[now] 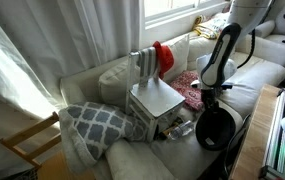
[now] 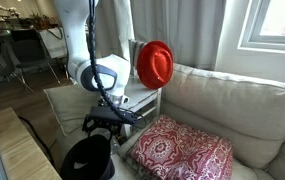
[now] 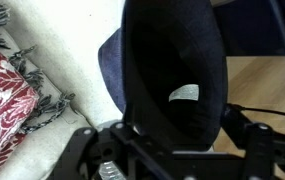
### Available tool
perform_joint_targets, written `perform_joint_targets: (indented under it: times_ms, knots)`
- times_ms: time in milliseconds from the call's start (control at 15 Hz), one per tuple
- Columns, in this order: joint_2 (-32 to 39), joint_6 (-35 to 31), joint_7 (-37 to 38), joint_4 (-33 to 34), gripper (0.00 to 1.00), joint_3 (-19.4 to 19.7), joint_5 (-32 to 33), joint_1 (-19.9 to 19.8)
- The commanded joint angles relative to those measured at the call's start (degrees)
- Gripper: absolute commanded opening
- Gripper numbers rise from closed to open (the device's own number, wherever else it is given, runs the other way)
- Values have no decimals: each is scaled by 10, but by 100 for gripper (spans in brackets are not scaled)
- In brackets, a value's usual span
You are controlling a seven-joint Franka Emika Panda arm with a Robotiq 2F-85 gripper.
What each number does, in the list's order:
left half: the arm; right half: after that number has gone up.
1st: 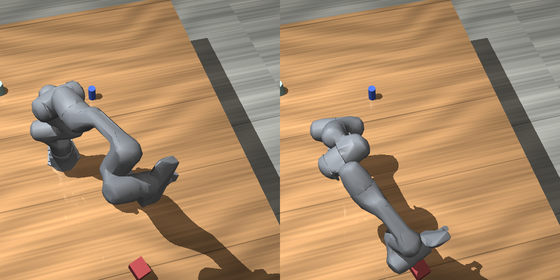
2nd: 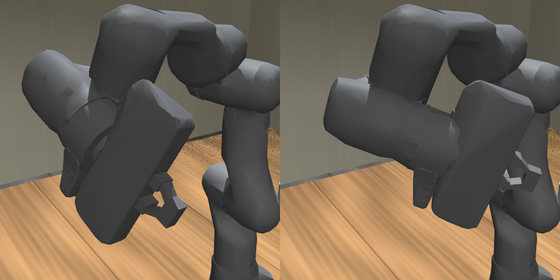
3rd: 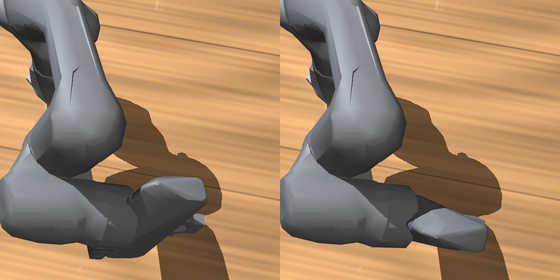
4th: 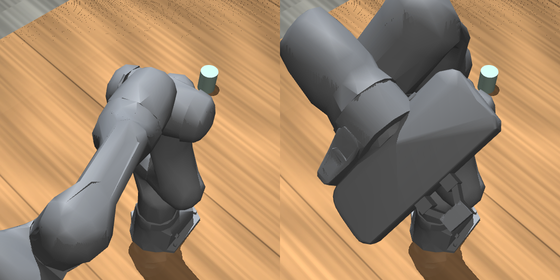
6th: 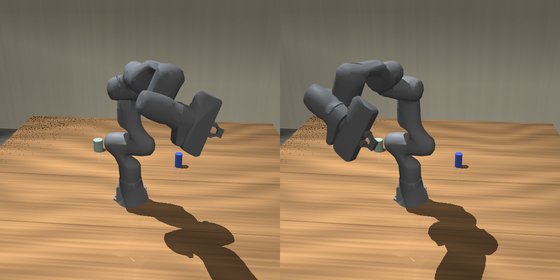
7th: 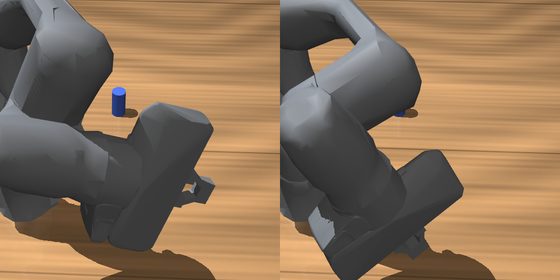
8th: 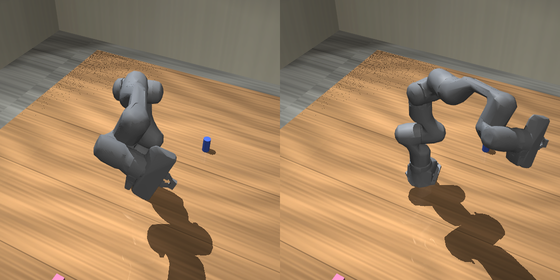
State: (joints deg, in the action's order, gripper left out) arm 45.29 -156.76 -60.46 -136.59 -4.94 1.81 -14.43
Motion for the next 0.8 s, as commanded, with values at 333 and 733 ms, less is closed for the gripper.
perform_joint_targets:
  times_ms: [333,733]
  knots:
    - [41,-28,21,37,18,18,42,0]
    - [-49,62,74,-6,0,0,13,-17]
